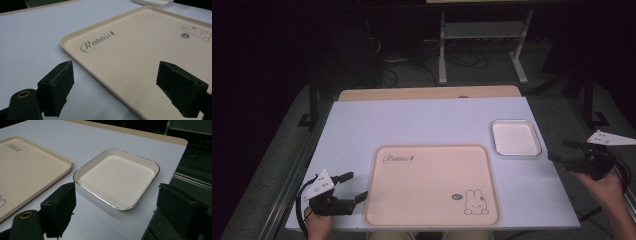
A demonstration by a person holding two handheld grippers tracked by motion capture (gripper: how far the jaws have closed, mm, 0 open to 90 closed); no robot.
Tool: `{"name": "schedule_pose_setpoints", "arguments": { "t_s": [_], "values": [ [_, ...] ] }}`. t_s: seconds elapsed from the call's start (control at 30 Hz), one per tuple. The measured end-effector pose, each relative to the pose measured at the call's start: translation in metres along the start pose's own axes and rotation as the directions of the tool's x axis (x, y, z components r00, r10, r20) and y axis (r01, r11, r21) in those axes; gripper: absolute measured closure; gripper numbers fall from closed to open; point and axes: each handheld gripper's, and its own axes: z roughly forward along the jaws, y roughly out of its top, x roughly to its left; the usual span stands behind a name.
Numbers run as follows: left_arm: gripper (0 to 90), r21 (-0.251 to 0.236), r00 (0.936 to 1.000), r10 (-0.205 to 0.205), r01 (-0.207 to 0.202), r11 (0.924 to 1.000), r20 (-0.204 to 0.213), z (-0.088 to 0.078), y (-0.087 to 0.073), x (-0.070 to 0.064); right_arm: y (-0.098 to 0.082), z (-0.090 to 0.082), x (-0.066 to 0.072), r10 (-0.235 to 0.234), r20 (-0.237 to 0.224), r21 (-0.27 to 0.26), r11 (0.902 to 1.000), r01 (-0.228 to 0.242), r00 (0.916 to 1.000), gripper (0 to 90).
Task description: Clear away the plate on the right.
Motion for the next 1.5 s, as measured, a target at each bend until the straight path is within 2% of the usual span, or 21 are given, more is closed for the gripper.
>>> {"name": "schedule_pose_setpoints", "arguments": {
  "t_s": [0.43, 0.8, 0.87, 0.97, 1.07, 1.17, 1.2, 1.23, 1.27, 1.3, 1.33, 1.37, 1.4, 1.5],
  "values": [
    [13.9, 0.002, 1.0000, -0.001, 0.001, 1.0000, 0.002, 0.000, -0.001, 0.001, 0.008, 0.018, -0.016, 0.029, 0.028, 0.022, 0.9993, -0.030, 0.9992, 15.3],
    [14.0, 0.002, 1.0000, -0.005, 0.005, 1.0000, 0.005, 0.000, -0.001, 0.001, 0.015, 0.044, -0.031, 0.079, 0.071, 0.078, 0.9933, -0.085, 0.9943, 22.8],
    [14.0, 0.001, 1.0000, -0.004, 0.004, 1.0000, 0.006, 0.000, -0.001, 0.001, 0.019, 0.050, -0.035, 0.096, 0.080, 0.091, 0.9905, -0.103, 0.9922, 27.3],
    [14.0, 0.001, 1.0000, -0.006, 0.006, 1.0000, 0.005, 0.000, -0.001, 0.001, 0.021, 0.054, -0.036, 0.103, 0.085, 0.099, 0.9889, -0.111, 0.9911, 29.0],
    [14.0, -0.001, 1.0000, -0.007, 0.007, 1.0000, 0.004, 0.000, -0.001, 0.002, 0.025, 0.063, -0.040, 0.119, 0.102, 0.135, 0.9820, -0.132, 0.9877, 33.1],
    [14.0, 0.000, 1.0000, -0.008, 0.008, 1.0000, 0.004, 0.000, -0.001, 0.002, 0.025, 0.067, -0.041, 0.129, 0.112, 0.150, 0.9781, -0.145, 0.9854, 35.8],
    [14.0, -0.002, 1.0000, -0.008, 0.008, 1.0000, 0.004, 0.000, -0.001, 0.002, 0.025, 0.071, -0.042, 0.140, 0.131, 0.168, 0.9726, -0.161, 0.9814, 38.4],
    [14.0, -0.002, 1.0000, -0.008, 0.008, 1.0000, 0.004, 0.000, -0.001, 0.002, 0.025, 0.071, -0.042, 0.140, 0.131, 0.168, 0.9726, -0.161, 0.9814, 38.4],
    [14.0, -0.004, 1.0000, -0.008, 0.008, 1.0000, 0.005, -0.001, -0.001, 0.002, 0.024, 0.075, -0.045, 0.161, 0.138, 0.184, 0.9654, -0.185, 0.9772, 42.5],
    [14.0, -0.006, 0.9999, -0.008, 0.008, 0.9999, 0.006, -0.001, -0.001, 0.002, 0.024, 0.075, -0.045, 0.161, 0.138, 0.184, 0.9654, -0.185, 0.9772, 42.5],
    [13.9, -0.009, 0.9999, -0.008, 0.008, 0.9999, 0.006, -0.001, -0.001, 0.002, 0.023, 0.077, -0.047, 0.182, 0.138, 0.192, 0.9594, -0.206, 0.9736, 46.0],
    [14.0, -0.009, 0.9999, -0.008, 0.008, 0.9999, 0.006, -0.001, -0.001, 0.002, 0.023, 0.077, -0.047, 0.182, 0.138, 0.192, 0.9594, -0.206, 0.9736, 46.0],
    [14.0, -0.009, 0.9999, -0.010, 0.010, 0.9999, 0.008, -0.001, -0.001, 0.002, 0.023, 0.079, -0.049, 0.200, 0.151, 0.199, 0.9531, -0.228, 0.9682, 47.9],
    [14.0, -0.007, 0.9999, -0.009, 0.009, 0.9999, 0.008, -0.001, -0.001, 0.002, 0.022, 0.082, -0.050, 0.214, 0.151, 0.199, 0.9497, -0.242, 0.9651, 50.5]
  ]
}}
